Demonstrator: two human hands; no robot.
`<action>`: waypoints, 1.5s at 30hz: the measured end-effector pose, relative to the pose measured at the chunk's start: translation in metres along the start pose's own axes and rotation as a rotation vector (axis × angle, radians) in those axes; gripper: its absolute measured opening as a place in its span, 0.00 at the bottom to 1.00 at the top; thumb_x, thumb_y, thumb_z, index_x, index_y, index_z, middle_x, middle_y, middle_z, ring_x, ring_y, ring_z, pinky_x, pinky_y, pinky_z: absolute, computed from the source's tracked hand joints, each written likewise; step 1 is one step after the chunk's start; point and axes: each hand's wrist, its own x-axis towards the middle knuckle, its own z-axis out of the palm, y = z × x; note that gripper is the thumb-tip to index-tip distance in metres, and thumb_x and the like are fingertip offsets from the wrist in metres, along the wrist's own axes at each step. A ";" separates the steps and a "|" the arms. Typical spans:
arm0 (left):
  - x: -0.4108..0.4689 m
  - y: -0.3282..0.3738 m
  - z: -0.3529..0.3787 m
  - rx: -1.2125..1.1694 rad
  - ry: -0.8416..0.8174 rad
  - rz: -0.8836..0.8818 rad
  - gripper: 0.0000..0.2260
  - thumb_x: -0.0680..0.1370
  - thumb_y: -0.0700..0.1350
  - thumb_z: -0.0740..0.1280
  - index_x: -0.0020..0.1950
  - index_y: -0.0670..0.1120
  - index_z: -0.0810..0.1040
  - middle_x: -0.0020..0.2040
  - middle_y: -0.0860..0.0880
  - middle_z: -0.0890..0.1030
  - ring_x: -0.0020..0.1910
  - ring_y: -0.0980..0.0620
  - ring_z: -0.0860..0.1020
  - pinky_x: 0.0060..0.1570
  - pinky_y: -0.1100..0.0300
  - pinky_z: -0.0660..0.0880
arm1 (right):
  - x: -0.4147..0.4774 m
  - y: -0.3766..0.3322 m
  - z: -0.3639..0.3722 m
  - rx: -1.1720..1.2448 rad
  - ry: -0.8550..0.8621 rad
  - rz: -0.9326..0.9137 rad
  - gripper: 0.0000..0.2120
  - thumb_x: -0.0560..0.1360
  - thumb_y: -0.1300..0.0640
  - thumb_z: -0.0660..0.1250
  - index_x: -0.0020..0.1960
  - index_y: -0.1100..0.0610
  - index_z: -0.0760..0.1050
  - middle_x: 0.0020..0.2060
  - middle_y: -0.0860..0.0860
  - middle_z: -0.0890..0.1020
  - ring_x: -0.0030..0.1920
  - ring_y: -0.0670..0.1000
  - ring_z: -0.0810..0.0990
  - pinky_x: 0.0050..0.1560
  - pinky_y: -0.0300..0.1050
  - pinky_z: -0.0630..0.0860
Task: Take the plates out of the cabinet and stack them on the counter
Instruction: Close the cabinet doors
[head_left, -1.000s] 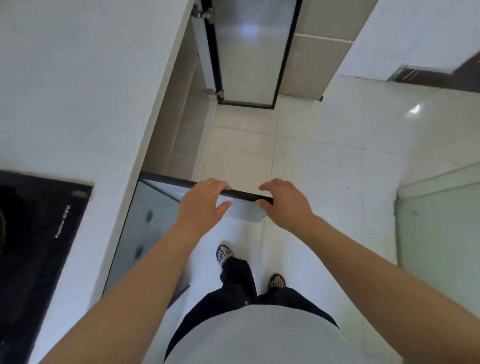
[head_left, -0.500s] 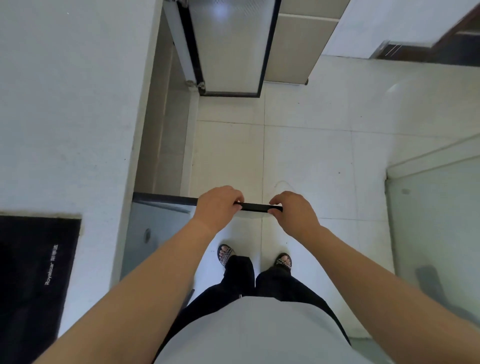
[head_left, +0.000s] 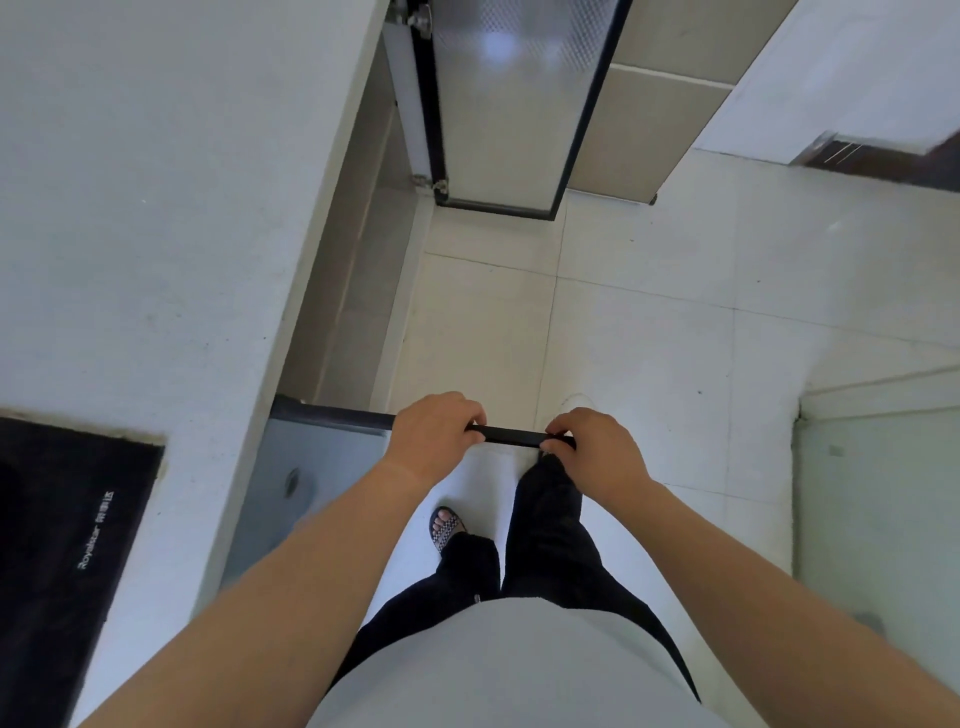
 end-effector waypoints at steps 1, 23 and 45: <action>0.004 0.002 -0.001 -0.009 0.007 -0.023 0.09 0.77 0.50 0.63 0.55 0.51 0.78 0.51 0.51 0.78 0.52 0.49 0.76 0.47 0.57 0.71 | 0.006 0.001 -0.005 -0.004 -0.002 -0.021 0.12 0.77 0.52 0.63 0.56 0.55 0.78 0.52 0.51 0.80 0.52 0.52 0.77 0.46 0.37 0.66; 0.083 0.008 -0.048 -0.163 0.139 -0.427 0.06 0.75 0.49 0.65 0.50 0.52 0.79 0.51 0.52 0.79 0.47 0.52 0.75 0.44 0.59 0.70 | 0.162 -0.009 -0.090 -0.161 -0.171 -0.468 0.08 0.77 0.54 0.63 0.51 0.57 0.77 0.47 0.53 0.78 0.48 0.53 0.75 0.45 0.44 0.70; 0.160 -0.066 -0.129 -0.337 0.249 -0.687 0.08 0.78 0.48 0.62 0.55 0.51 0.77 0.54 0.52 0.78 0.53 0.49 0.76 0.48 0.55 0.73 | 0.325 -0.140 -0.123 -0.267 -0.212 -0.693 0.11 0.76 0.57 0.64 0.57 0.59 0.77 0.53 0.52 0.78 0.55 0.53 0.74 0.53 0.44 0.72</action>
